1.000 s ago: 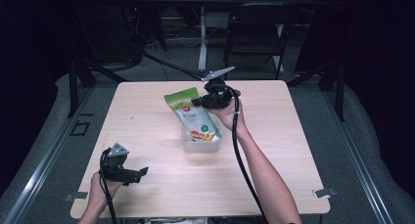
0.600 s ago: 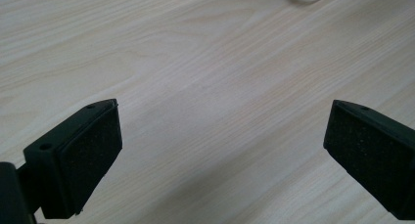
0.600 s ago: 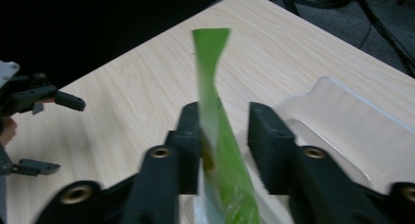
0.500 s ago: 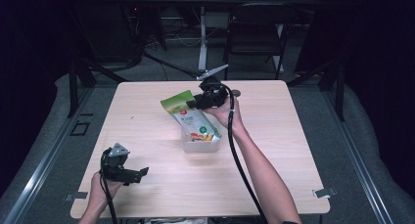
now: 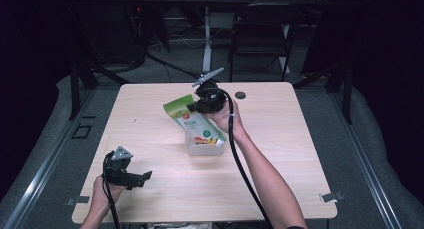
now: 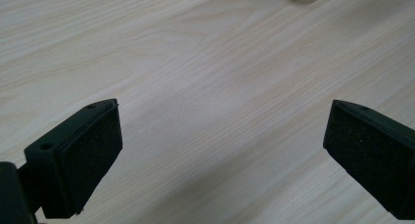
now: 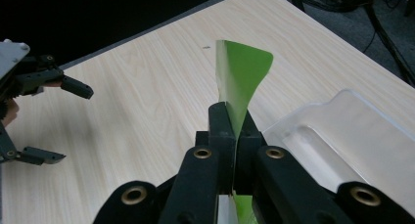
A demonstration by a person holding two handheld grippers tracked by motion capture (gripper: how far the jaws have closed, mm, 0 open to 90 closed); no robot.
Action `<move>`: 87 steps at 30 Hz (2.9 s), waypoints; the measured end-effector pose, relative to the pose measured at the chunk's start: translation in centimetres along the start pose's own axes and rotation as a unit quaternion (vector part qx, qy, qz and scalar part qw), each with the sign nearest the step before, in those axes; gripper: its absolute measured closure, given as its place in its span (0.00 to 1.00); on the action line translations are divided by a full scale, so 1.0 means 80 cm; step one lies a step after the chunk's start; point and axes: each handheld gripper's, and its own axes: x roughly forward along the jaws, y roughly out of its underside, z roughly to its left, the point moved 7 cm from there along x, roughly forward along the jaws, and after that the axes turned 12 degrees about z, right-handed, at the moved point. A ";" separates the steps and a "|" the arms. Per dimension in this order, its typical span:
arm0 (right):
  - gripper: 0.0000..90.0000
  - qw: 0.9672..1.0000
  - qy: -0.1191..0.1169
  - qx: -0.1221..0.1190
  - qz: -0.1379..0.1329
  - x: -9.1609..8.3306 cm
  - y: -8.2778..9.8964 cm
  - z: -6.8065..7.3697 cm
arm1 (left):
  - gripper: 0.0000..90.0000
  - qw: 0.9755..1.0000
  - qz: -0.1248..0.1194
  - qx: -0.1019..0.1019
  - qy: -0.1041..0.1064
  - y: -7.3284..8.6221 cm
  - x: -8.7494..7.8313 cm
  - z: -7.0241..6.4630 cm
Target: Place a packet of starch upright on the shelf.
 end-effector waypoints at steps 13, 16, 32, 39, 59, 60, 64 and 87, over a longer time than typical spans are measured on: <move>1.00 0.999 -0.018 -0.007 -0.028 -0.017 -0.002 0.011 | 0.01 1.000 -0.001 -0.001 0.001 0.000 0.000 0.000; 1.00 0.999 -0.024 -0.003 -0.041 -0.020 -0.002 0.011 | 0.01 1.000 -0.001 -0.001 0.001 0.000 0.000 0.000; 1.00 0.995 -0.038 0.030 -0.088 -0.016 0.024 -0.011 | 0.01 1.000 0.000 -0.002 0.001 0.001 0.000 0.000; 1.00 0.993 -0.048 0.049 -0.098 -0.018 0.035 -0.024 | 0.01 1.000 0.000 -0.002 0.001 0.001 -0.001 0.000; 1.00 0.995 -0.018 0.070 -0.074 -0.027 0.067 -0.049 | 0.01 1.000 -0.001 -0.002 -0.002 0.001 -0.001 0.001; 1.00 0.994 -0.018 0.074 -0.076 -0.027 0.068 -0.050 | 0.01 1.000 -0.001 -0.001 -0.002 0.001 -0.001 0.001; 1.00 0.995 -0.004 0.076 -0.069 -0.028 0.076 -0.056 | 0.01 1.000 0.000 -0.002 -0.001 0.001 -0.001 0.000; 1.00 0.993 0.041 0.099 -0.051 -0.020 0.096 -0.082 | 0.01 1.000 -0.002 -0.008 -0.004 0.002 -0.001 0.003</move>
